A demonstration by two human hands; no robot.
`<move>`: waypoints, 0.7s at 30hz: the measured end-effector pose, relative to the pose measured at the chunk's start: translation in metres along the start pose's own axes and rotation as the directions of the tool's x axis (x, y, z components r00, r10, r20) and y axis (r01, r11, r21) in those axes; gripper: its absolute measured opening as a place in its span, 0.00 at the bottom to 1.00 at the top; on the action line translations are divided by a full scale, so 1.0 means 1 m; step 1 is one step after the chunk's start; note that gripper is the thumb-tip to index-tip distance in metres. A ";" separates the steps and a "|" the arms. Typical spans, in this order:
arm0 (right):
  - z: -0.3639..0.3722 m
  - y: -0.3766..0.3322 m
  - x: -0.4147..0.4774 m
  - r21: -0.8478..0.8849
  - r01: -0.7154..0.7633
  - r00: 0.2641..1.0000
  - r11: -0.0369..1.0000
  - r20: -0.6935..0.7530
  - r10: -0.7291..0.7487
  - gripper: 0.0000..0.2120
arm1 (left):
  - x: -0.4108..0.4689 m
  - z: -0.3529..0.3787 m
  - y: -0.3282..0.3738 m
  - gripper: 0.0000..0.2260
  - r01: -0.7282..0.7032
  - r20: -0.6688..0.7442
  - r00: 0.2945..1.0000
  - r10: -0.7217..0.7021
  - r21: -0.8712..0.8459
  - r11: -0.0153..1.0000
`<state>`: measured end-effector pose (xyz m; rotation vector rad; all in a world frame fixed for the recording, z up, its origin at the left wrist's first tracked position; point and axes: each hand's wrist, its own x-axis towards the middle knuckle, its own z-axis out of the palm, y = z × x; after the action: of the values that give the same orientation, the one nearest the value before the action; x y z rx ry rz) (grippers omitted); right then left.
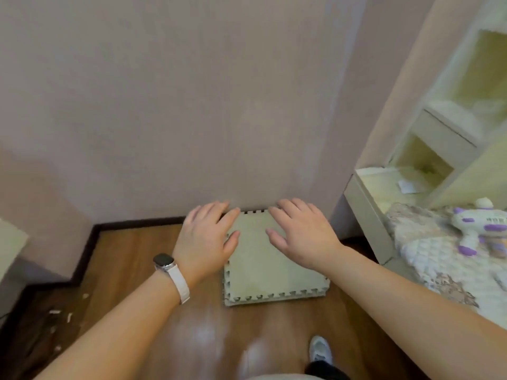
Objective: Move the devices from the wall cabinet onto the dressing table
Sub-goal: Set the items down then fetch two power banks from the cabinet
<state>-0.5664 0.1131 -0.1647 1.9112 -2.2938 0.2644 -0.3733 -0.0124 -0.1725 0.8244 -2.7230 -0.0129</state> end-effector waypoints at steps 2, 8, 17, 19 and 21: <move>0.004 -0.027 0.024 0.018 0.097 0.995 0.995 0.004 -0.097 0.22 | -0.018 -0.009 -0.026 0.20 0.075 -0.019 0.997 -0.075 0.015 0.997; 0.017 -0.075 0.090 0.087 0.343 0.939 0.935 -0.031 -0.342 0.22 | -0.043 -0.015 -0.076 0.20 0.284 -0.059 0.958 -0.281 0.044 0.958; 0.048 -0.113 0.207 0.238 0.592 0.802 0.770 -0.075 -0.593 0.22 | -0.024 -0.029 -0.127 0.20 0.541 -0.080 0.840 -0.536 0.177 0.822; 0.050 -0.125 0.233 0.270 0.642 0.762 0.718 -0.117 -0.637 0.22 | -0.018 -0.038 -0.138 0.20 0.593 -0.091 0.802 -0.590 0.233 0.771; 0.051 -0.138 0.253 0.301 0.679 0.728 0.670 -0.157 -0.667 0.22 | -0.019 -0.048 -0.146 0.20 0.633 -0.118 0.769 -0.628 0.276 0.723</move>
<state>-0.4762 -0.1655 -0.1523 2.7391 -1.4017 0.6135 -0.2662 -0.1207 -0.1454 1.8036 -2.3080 0.2712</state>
